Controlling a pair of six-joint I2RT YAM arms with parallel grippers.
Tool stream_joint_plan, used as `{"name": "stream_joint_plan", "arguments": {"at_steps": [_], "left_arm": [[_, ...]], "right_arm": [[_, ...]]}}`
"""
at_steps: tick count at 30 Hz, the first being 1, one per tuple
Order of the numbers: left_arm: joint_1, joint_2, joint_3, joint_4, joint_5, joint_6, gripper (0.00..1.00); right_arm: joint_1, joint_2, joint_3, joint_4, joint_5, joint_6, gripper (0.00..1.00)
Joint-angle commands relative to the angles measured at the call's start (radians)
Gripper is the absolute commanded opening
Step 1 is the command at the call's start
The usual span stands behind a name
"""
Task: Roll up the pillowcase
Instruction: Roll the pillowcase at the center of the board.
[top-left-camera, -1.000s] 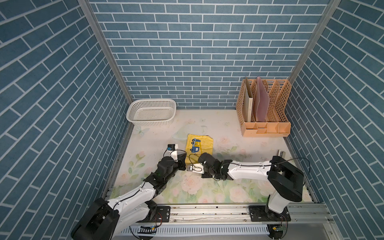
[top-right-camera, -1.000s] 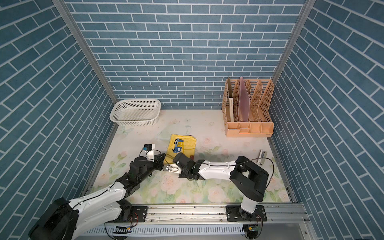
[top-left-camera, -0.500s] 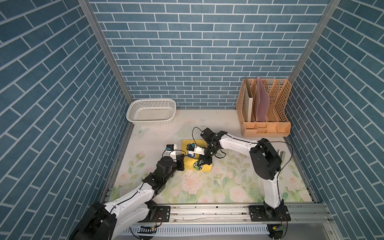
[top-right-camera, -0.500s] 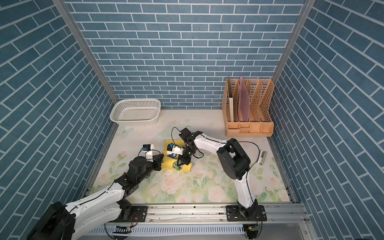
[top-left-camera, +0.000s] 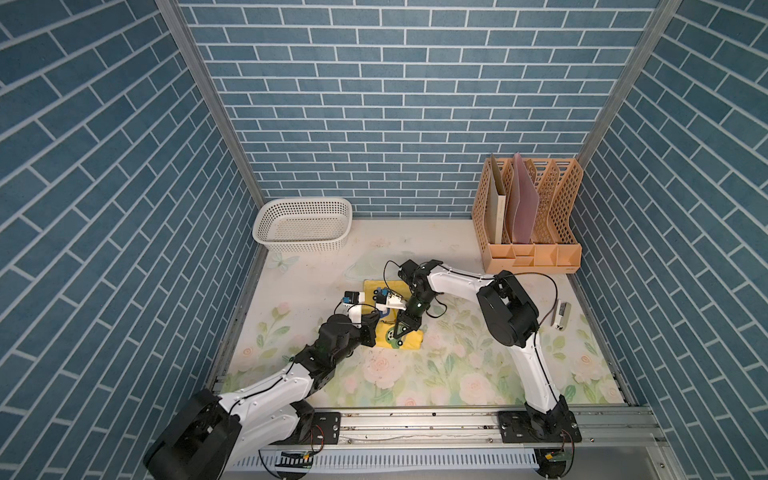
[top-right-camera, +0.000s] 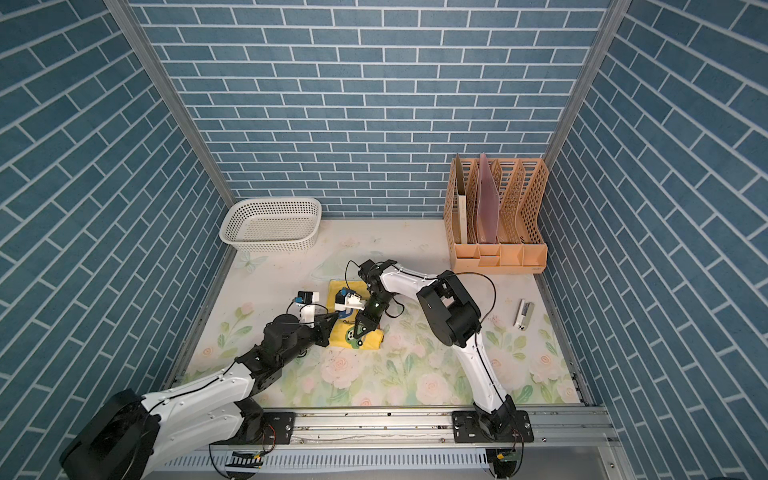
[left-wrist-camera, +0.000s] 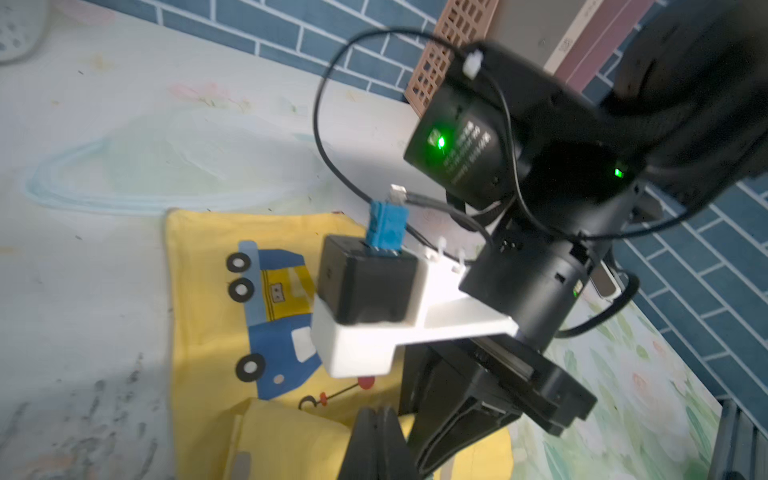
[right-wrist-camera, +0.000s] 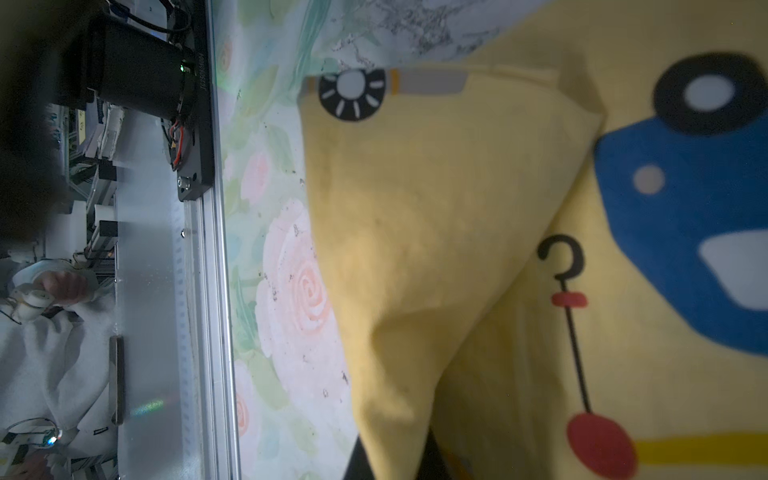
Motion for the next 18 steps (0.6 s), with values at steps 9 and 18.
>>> {"name": "stream_joint_plan", "arguments": {"at_steps": [9, 18], "left_arm": [[-0.005, 0.155, -0.006, 0.03, -0.178, -0.015, 0.0], [-0.001, 0.289, 0.056, -0.001, -0.242, -0.049, 0.0]], "right_arm": [[0.013, -0.5, -0.421, 0.642, 0.487, 0.226, 0.96], [0.469, -0.82, -1.064, 1.297, 1.189, -0.025, 1.0]]}}
